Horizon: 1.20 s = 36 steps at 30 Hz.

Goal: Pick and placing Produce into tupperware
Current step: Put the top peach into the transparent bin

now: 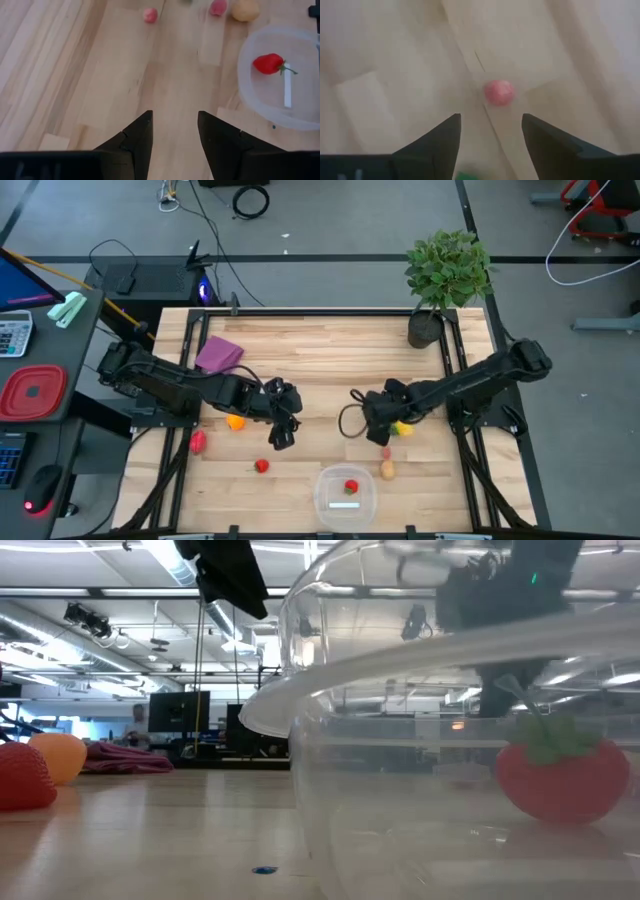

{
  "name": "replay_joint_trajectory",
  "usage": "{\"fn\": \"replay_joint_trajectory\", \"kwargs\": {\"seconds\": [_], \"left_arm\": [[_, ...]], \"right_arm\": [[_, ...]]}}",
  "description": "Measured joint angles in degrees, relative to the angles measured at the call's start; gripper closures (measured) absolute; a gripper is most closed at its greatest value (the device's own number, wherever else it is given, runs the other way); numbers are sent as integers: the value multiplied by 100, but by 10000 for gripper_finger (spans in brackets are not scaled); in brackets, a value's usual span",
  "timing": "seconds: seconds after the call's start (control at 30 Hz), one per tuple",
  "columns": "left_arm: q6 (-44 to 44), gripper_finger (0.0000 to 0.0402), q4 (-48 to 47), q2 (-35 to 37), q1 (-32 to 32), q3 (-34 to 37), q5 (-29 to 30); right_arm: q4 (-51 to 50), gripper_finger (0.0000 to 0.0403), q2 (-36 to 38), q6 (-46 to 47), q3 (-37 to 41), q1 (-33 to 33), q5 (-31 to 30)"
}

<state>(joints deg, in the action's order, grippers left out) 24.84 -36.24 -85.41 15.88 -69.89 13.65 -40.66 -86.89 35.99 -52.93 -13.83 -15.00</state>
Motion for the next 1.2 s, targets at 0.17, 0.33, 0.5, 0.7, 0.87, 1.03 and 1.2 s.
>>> {"fn": "replay_joint_trajectory", "kwargs": {"seconds": [0.17, 0.33, 0.5, 0.7, 0.87, 1.03, 1.2], "left_arm": [[-2, 239, 63, 2, 53, 0, 0], [-7, 239, 73, 0, 46, -2, 2], [-9, 239, 99, 0, 35, -2, 4], [-6, 239, 179, 1, 37, -2, 4], [-4, 239, 229, 0, 37, -2, 4], [0, 239, 228, 1, 37, -2, 4], [0, 239, 226, 0, 37, -2, 4]], "right_arm": [[963, 181, -9, -347, 712, 606, 253], [1304, 183, -1, -769, 739, 957, 540], [1775, 183, -21, -880, 735, 1084, 1031], [1716, 183, -77, -559, 737, 1057, 965], [1680, 183, -114, -442, 737, 888, 837], [1650, 183, -359, -298, 737, 752, 571], [1649, 183, -672, -254, 737, 726, 488]]}}
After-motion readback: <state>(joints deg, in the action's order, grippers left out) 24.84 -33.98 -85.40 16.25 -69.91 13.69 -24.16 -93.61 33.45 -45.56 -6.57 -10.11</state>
